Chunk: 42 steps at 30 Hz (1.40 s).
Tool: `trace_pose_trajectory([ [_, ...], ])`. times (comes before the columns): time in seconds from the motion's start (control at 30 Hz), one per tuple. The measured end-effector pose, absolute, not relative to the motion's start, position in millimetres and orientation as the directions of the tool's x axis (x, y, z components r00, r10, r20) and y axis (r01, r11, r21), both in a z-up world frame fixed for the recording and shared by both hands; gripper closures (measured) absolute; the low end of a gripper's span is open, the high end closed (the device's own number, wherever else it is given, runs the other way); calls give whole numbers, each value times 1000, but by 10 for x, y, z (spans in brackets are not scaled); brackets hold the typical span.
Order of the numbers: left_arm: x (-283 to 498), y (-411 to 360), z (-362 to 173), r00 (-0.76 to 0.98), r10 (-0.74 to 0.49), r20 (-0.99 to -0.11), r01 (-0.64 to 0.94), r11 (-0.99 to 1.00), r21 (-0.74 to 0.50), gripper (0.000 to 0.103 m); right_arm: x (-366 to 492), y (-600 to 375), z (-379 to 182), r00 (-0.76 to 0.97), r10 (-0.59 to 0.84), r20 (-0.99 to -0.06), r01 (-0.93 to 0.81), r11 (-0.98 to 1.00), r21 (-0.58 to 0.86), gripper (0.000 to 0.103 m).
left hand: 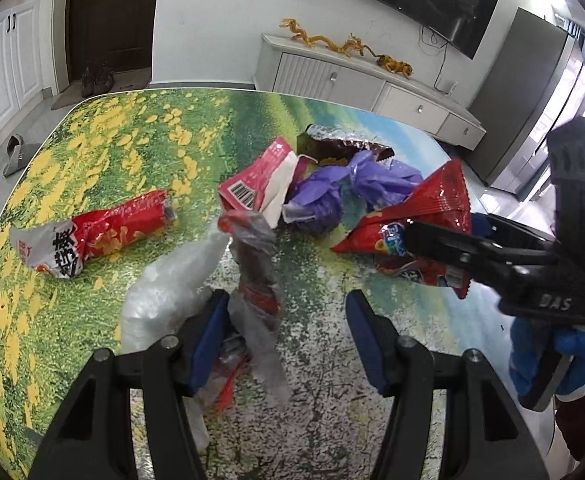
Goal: Collect trash
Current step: 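Move both tools back to the trash on the table, then grasp the red snack bag with the right tool while the left tool grasps clear plastic, then carry both items over the bin and open both tools to drop them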
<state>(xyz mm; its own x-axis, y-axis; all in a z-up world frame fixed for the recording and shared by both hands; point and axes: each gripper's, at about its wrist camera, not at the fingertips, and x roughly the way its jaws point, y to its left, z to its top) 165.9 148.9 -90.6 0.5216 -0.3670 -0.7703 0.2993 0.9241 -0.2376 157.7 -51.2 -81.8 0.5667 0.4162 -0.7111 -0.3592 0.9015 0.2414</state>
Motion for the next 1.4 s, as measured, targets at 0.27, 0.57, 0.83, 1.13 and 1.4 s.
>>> trace_pose_trajectory([
  [0.27,1494,1360,-909,501,-384,-775,328,914,-240,73,1539,-555,-964,534,415,-737,-363,899,244,41],
  [0.57,1200,1191,-925,499,-388,-775,340,910,-237,78,1220,-645,-999,526,421,-739,-369,896,248,76],
  [0.83,903,1194,-916,495,-383,-780,312,916,-252,79,819,-862,-979,532,428,-731,-338,899,280,79],
  [1.13,601,1207,-731,527,-400,-750,289,914,-285,81,326,-1104,-761,585,416,-696,-303,908,288,79],
  [1.4,480,1025,-515,548,-419,-724,305,906,-293,81,-68,-1539,-678,634,390,-668,-231,920,317,79],
])
